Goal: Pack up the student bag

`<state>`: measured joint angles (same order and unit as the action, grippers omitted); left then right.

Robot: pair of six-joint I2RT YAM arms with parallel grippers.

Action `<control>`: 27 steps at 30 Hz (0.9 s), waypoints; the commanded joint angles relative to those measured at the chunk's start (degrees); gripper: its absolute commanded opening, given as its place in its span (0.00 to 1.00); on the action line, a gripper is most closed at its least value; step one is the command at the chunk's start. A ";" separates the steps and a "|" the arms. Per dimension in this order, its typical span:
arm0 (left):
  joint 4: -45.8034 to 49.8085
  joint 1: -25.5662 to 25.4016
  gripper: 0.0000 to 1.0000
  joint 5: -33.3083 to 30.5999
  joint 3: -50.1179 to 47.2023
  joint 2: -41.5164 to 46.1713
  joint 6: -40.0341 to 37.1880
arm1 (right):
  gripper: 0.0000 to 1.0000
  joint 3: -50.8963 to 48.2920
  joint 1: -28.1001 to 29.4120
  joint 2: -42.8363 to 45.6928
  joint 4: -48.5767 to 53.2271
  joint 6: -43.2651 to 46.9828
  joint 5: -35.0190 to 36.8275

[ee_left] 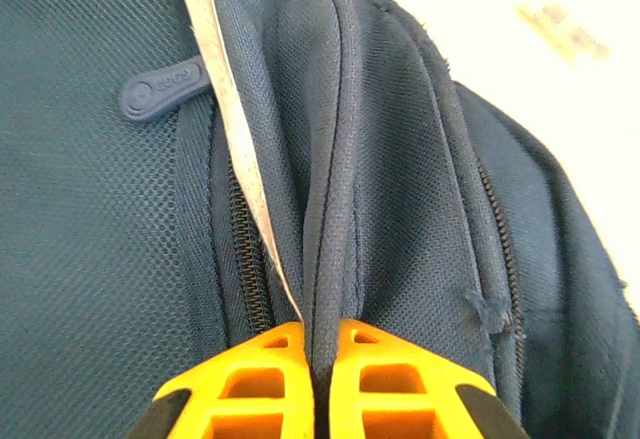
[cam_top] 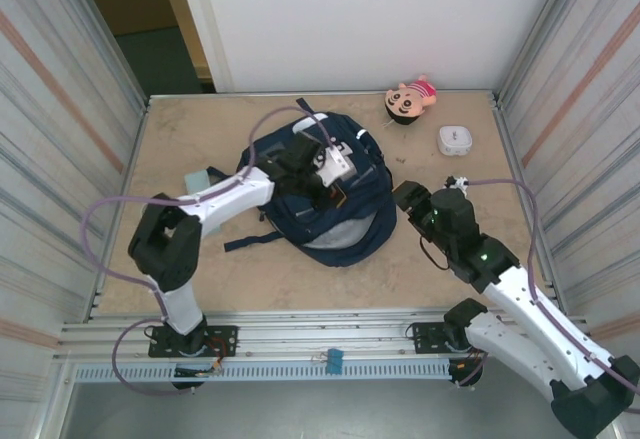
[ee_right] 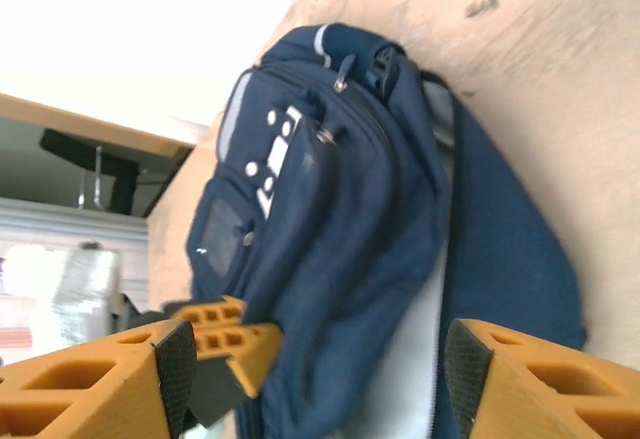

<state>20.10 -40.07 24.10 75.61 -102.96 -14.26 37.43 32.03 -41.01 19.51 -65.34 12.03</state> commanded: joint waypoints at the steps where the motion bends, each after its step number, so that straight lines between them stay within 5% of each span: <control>1: 0.03 -1.45 0.06 -5.63 -1.57 -4.02 -3.75 | 0.64 -0.26 -0.82 1.21 2.62 10.63 1.91; 5: 0.47 -3.25 0.21 -8.36 -1.96 -6.62 -4.04 | 0.64 0.92 -1.27 -0.77 2.79 21.35 -1.19; 10: 0.64 -2.38 0.61 -6.84 -0.97 -1.82 -0.23 | 0.66 3.33 -1.03 -5.02 -0.30 38.57 -9.45; 13: 0.71 0.16 0.73 -3.72 -0.36 4.45 4.26 | 0.67 6.78 0.52 -8.61 -0.18 52.30 -16.36; 16: 0.24 4.38 0.81 -1.15 -1.14 11.61 10.75 | 0.68 12.59 5.13 -14.76 5.51 66.40 -20.34; 20: 0.64 8.53 0.87 -4.01 -4.79 20.74 18.01 | 0.75 21.06 14.41 -26.68 17.75 82.71 -16.90; 27: -0.41 18.38 0.87 -2.38 -17.72 33.11 27.59 | 0.82 24.97 19.78 -41.60 16.90 93.34 -17.94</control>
<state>18.35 -23.68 20.53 62.57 -71.48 7.25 61.06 51.44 -79.90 34.20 19.14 -4.91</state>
